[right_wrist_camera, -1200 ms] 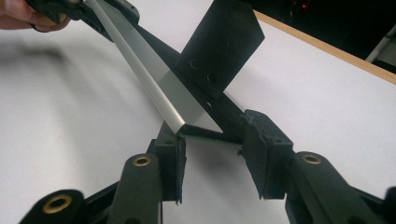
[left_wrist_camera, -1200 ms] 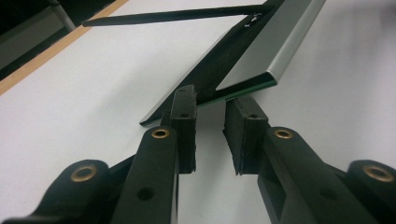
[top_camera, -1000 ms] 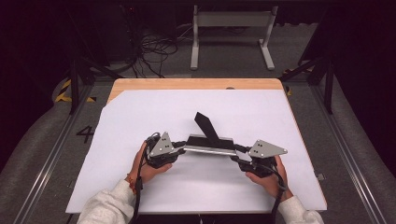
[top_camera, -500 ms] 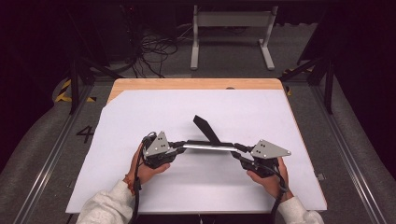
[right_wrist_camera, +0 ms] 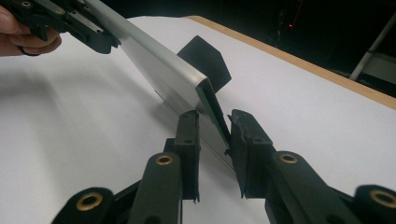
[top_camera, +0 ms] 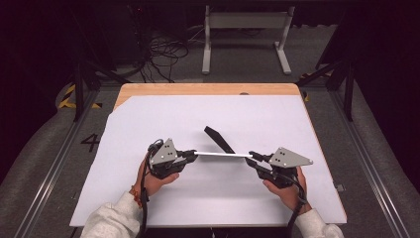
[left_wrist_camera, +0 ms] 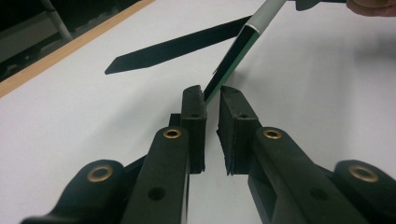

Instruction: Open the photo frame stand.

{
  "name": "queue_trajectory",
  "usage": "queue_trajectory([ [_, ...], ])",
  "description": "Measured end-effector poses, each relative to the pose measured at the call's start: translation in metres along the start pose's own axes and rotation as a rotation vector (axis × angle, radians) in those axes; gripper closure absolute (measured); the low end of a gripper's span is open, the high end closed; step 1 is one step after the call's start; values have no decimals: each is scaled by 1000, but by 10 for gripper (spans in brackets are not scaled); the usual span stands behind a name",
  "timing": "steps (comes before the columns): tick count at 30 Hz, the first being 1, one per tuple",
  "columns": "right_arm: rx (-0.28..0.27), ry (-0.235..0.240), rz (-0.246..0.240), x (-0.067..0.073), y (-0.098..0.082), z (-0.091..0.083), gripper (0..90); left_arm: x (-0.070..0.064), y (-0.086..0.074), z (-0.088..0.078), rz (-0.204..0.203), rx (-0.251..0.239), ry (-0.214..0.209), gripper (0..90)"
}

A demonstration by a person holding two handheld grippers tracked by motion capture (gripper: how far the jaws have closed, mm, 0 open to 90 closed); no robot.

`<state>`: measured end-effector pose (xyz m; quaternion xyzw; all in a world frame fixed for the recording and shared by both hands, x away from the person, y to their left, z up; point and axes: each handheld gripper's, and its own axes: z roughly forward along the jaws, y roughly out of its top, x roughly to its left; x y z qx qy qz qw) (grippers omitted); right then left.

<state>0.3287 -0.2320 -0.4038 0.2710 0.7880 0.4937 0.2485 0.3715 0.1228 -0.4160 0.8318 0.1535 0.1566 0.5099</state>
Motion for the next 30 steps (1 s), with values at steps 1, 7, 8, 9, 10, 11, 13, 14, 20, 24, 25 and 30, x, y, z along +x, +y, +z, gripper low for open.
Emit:
queue_trajectory([
  [1,-1,-1,0,0,0,0,741,1,0,0,-4,-5,-9,808],
  [7,-19,-11,17,-1,0,-2,746,0,1,-2,-17,-16,-25,817],
  [8,-22,-9,21,-2,0,-2,747,0,2,-2,-18,-16,-26,817],
  [9,-22,-9,21,-2,0,-2,747,0,2,-2,-18,-16,-26,818],
  [10,-23,-11,22,-2,0,-3,747,0,2,-2,-22,-15,-28,818],
  [11,-24,-11,24,-2,0,-3,750,0,2,-1,-27,-19,-30,818],
  [13,-27,-16,16,-1,0,-4,751,1,2,-1,-38,-23,-30,818],
  [14,-30,-13,19,-1,1,-4,751,2,2,-1,-43,-24,-32,818],
  [20,-33,-12,26,-3,1,-3,752,4,2,-1,-53,-29,-39,819],
  [24,-36,-19,29,-2,1,-4,753,3,3,0,-49,-22,-35,820],
  [25,-37,-23,29,-2,1,-4,753,2,4,0,-47,-23,-37,820],
  [30,-46,-26,49,-3,0,-5,753,1,5,1,-44,-19,-25,822],
])
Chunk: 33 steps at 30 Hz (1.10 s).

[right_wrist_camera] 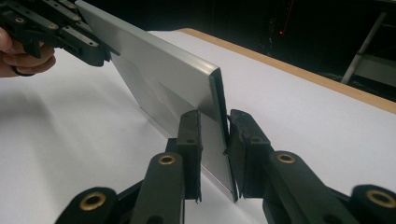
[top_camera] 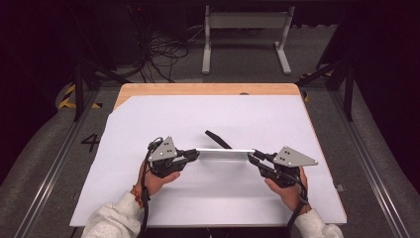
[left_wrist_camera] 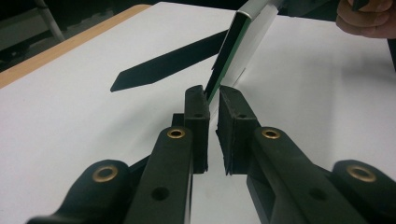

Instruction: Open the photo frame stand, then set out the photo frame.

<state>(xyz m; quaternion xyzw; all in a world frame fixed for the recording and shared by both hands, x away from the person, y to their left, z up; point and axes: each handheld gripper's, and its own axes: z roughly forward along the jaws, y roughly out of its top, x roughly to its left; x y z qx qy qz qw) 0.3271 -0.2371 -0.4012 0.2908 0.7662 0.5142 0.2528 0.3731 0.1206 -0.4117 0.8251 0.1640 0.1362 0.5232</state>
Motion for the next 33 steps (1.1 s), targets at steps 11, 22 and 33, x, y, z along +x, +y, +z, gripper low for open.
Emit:
queue_trajectory([
  [11,2,-18,-3,2,1,0,756,-1,1,0,-15,-4,2,823],
  [22,-17,3,0,2,6,-1,780,2,2,-1,-29,-24,6,835],
  [33,-26,-6,41,-6,7,7,771,7,0,2,-48,-40,7,837],
])
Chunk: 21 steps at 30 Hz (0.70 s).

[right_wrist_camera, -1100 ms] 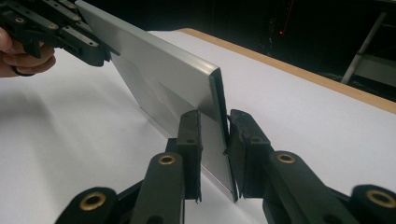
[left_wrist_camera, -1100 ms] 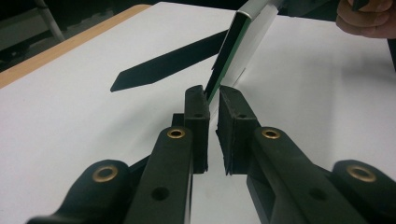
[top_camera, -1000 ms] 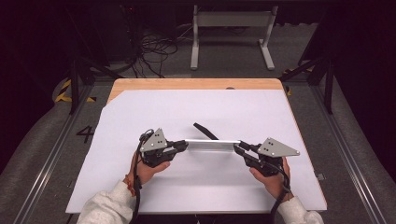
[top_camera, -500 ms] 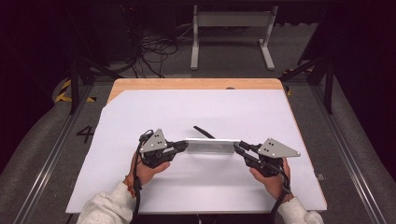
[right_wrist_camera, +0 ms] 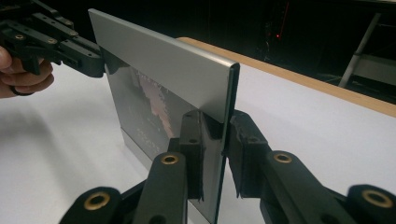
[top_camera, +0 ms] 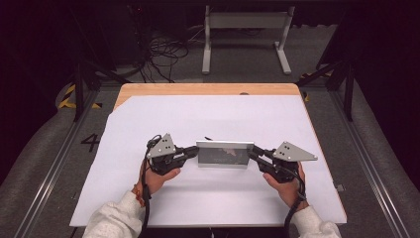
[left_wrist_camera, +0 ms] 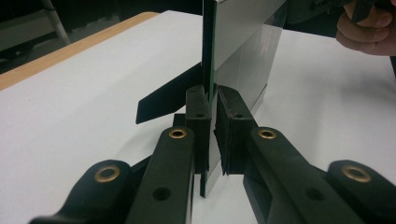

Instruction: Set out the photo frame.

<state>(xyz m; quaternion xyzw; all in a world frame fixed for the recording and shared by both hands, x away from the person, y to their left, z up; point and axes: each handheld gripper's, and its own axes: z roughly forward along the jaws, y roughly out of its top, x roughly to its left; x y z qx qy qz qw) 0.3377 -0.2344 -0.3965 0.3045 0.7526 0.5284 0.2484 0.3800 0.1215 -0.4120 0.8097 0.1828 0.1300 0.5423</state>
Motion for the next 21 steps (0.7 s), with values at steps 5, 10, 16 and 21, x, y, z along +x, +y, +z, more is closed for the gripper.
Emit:
queue_trajectory([
  [5,-3,-9,12,-2,0,2,770,3,-1,5,-6,-3,5,830],
  [10,-12,-16,33,-5,-1,7,766,5,-2,7,-15,-12,14,829],
  [16,-29,-19,53,-7,-3,10,762,6,-3,9,-24,-12,27,829],
  [21,-34,-20,62,-8,-4,12,759,8,-4,10,-20,-9,29,827],
])
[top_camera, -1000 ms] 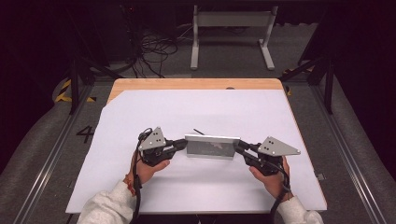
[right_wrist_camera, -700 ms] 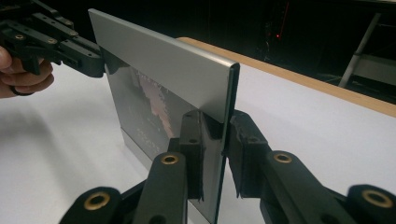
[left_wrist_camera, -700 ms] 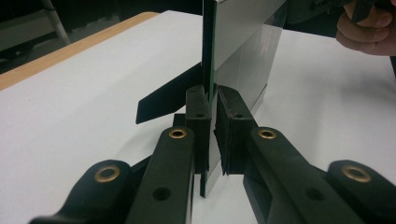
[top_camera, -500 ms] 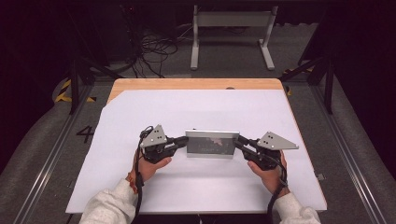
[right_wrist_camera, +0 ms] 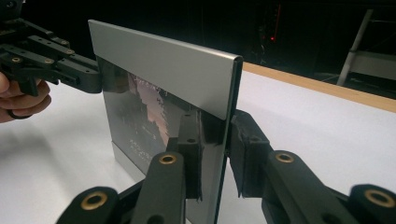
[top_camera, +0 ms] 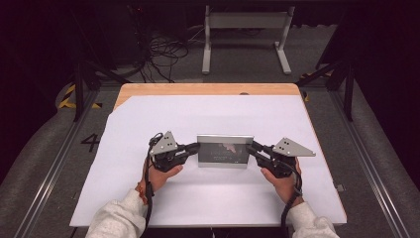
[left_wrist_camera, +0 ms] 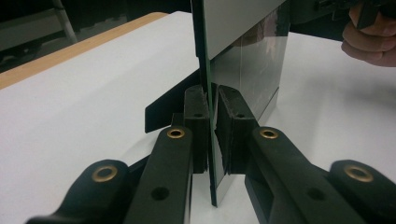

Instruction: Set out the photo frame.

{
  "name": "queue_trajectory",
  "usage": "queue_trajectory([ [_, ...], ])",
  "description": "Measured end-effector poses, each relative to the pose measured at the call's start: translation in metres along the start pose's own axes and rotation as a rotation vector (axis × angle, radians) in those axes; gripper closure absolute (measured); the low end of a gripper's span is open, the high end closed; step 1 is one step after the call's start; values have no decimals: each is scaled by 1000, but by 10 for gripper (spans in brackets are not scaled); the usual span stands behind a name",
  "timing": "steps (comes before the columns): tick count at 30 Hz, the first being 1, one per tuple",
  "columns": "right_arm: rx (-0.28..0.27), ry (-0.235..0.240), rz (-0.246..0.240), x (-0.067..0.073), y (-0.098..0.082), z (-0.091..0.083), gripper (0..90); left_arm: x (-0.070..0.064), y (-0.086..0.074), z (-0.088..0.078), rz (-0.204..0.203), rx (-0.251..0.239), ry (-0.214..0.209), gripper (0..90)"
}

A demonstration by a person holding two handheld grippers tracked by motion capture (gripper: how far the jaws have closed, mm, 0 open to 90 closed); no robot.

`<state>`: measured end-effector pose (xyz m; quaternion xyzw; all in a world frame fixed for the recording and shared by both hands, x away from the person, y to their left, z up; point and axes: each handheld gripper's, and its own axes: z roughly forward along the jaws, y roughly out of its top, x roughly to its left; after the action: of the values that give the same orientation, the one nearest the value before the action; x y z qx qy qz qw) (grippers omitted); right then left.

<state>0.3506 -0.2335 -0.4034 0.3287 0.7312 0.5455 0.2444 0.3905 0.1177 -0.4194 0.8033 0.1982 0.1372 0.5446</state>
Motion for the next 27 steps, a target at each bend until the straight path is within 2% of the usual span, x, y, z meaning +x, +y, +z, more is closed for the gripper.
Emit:
queue_trajectory([
  [13,3,-9,16,-2,-5,8,733,1,-4,4,8,18,18,825],
  [17,2,-9,4,-2,-7,9,732,0,-5,5,11,25,16,823],
  [19,8,-16,-11,-2,-10,9,732,1,-6,6,21,39,16,827],
  [27,43,-15,-6,-2,-17,13,732,-2,-13,11,41,84,30,820],
])
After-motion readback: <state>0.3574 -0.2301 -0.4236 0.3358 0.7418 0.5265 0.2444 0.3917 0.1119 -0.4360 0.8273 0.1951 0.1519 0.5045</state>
